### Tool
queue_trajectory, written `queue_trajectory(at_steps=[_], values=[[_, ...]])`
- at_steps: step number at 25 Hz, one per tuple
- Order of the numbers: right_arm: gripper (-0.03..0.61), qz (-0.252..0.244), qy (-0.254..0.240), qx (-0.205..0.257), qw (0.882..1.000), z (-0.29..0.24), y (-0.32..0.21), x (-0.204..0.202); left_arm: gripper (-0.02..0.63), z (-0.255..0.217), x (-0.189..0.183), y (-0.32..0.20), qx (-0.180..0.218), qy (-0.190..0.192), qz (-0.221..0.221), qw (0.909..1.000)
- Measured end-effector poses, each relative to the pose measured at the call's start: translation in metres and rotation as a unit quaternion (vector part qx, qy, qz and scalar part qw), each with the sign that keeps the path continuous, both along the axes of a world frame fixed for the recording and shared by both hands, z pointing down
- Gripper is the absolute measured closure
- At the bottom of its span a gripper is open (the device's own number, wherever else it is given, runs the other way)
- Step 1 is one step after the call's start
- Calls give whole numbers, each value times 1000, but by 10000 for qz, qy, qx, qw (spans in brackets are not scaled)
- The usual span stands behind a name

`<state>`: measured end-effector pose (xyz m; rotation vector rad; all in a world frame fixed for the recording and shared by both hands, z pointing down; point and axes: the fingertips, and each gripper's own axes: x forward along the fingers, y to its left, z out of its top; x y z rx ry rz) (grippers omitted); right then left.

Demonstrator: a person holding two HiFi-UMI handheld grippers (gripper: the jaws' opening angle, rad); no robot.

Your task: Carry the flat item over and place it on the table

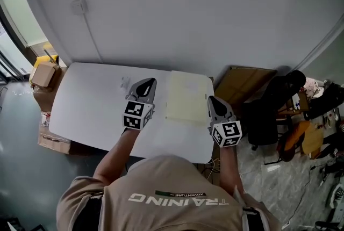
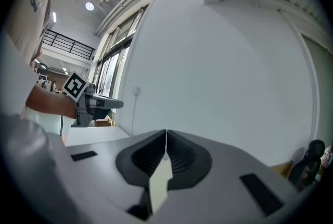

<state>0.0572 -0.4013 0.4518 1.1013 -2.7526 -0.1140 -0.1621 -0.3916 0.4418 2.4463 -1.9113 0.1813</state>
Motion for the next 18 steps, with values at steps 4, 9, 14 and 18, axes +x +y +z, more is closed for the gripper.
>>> queue_trajectory(at_steps=[4, 9, 14, 18], values=[[571, 102, -29, 66, 9999, -13, -1, -3, 607, 7, 12, 7, -109, -160, 89, 9998], [572, 202, -124, 117, 9997, -30, 1, 0, 607, 6, 14, 10, -158, -100, 231, 9996], [572, 165, -133, 63, 9998, -29, 6, -2, 607, -3, 13, 9, -112, -32, 293, 9995], [572, 176, -72, 68, 9998, -28, 9, -4, 607, -8, 6, 12, -26, 17, 241, 9997]])
